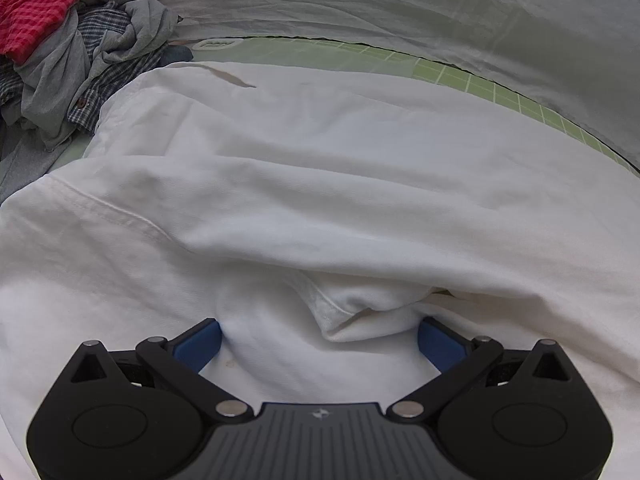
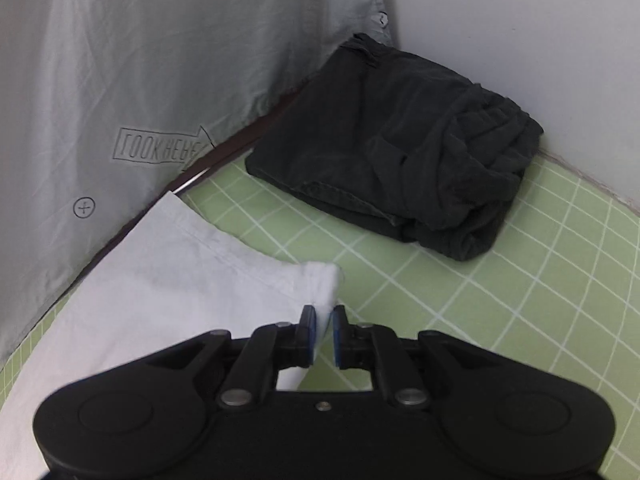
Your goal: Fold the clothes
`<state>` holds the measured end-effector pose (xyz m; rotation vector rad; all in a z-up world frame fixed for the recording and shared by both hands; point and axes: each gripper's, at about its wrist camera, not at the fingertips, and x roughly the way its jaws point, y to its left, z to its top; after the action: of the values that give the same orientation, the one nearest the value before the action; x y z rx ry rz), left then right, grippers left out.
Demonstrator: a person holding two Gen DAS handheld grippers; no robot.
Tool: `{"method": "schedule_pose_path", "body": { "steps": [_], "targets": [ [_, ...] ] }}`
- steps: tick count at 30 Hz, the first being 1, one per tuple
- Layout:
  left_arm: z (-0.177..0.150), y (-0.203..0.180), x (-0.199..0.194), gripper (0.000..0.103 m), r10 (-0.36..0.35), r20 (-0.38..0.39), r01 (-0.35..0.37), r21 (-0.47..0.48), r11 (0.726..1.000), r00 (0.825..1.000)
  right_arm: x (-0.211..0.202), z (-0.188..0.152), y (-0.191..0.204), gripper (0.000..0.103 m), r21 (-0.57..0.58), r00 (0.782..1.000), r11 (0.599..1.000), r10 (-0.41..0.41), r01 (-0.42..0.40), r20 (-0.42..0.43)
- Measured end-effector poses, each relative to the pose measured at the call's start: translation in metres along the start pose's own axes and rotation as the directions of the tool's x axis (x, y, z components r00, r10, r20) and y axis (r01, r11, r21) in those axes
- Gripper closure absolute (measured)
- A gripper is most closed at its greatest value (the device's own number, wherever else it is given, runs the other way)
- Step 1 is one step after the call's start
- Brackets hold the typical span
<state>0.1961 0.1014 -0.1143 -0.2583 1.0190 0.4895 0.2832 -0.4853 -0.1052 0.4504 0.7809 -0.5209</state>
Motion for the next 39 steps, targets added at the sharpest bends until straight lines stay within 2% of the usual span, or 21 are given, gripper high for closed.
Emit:
{"method": "schedule_pose_path", "body": {
  "steps": [3, 4, 6, 8, 9, 10, 12, 18, 21, 25, 30, 34, 37, 39],
  "targets": [
    [0.002, 0.001, -0.004, 0.0, -0.007, -0.011, 0.007, -0.007, 1.0, 1.0, -0.005, -0.01, 0.001, 0.081, -0.085, 0.998, 0.994, -0.066, 0.068, 0.017],
    [0.002, 0.002, -0.007, 0.0, -0.012, -0.011, 0.012, -0.012, 1.0, 1.0, -0.009, -0.014, 0.003, 0.068, -0.115, 0.997, 0.99, -0.076, 0.079, 0.027],
    [0.002, 0.004, -0.013, 0.0, -0.021, -0.011, 0.021, -0.021, 1.0, 1.0, -0.017, -0.021, 0.006, 0.048, -0.154, 0.998, 0.987, -0.048, 0.054, 0.04],
    [0.001, 0.007, -0.027, 0.0, -0.034, 0.023, 0.035, -0.033, 0.999, 0.999, -0.026, -0.03, 0.009, 0.043, -0.191, 1.0, 0.982, 0.001, 0.005, 0.031],
    [0.0, 0.009, -0.035, 0.0, -0.037, 0.044, 0.038, -0.037, 0.999, 0.998, -0.03, -0.035, 0.011, 0.037, -0.211, 0.999, 0.977, 0.027, -0.021, 0.023],
    [-0.002, 0.01, -0.044, 0.0, -0.03, 0.063, 0.033, -0.037, 0.999, 0.998, -0.034, -0.042, 0.014, 0.028, -0.238, 0.999, 0.971, 0.042, -0.037, 0.016],
    [-0.005, 0.016, -0.06, 0.0, -0.014, 0.093, 0.018, -0.035, 0.999, 0.996, -0.043, -0.057, 0.02, 0.019, -0.292, 0.997, 0.954, 0.072, -0.068, 0.003],
    [-0.022, 0.047, -0.098, 0.0, 0.036, 0.159, -0.035, -0.012, 0.999, 0.987, -0.065, -0.112, 0.031, 0.014, -0.412, 0.985, 0.895, 0.153, -0.17, -0.073],
    [-0.028, 0.075, -0.107, 0.0, 0.052, 0.167, -0.051, -0.015, 0.999, 0.985, -0.074, -0.14, 0.034, 0.013, -0.438, 0.982, 0.879, 0.158, -0.189, -0.107],
    [-0.017, 0.111, -0.104, 0.0, 0.039, 0.182, -0.037, -0.017, 0.999, 0.983, -0.094, -0.169, 0.035, 0.012, -0.411, 0.983, 0.894, 0.147, -0.178, -0.106],
    [0.012, 0.154, -0.093, 0.001, -0.003, 0.231, 0.002, 0.005, 1.0, 0.973, -0.118, -0.196, 0.039, 0.01, -0.338, 0.995, 0.936, 0.082, -0.098, -0.062],
    [0.044, 0.19, -0.075, 0.01, -0.053, 0.254, 0.052, 0.01, 0.999, 0.966, -0.133, -0.221, 0.053, 0.009, -0.313, 0.999, 0.949, 0.031, -0.042, -0.042],
    [0.07, 0.213, -0.053, 0.034, -0.134, 0.228, 0.129, 0.037, 0.991, 0.965, -0.143, -0.244, 0.074, 0.007, -0.33, 1.0, 0.944, -0.006, 0.001, -0.014],
    [0.083, 0.221, -0.04, 0.036, -0.169, 0.213, 0.16, 0.059, 0.985, 0.962, -0.15, -0.256, 0.088, 0.007, -0.33, 0.999, 0.944, -0.029, 0.032, 0.015]
  ]
}}
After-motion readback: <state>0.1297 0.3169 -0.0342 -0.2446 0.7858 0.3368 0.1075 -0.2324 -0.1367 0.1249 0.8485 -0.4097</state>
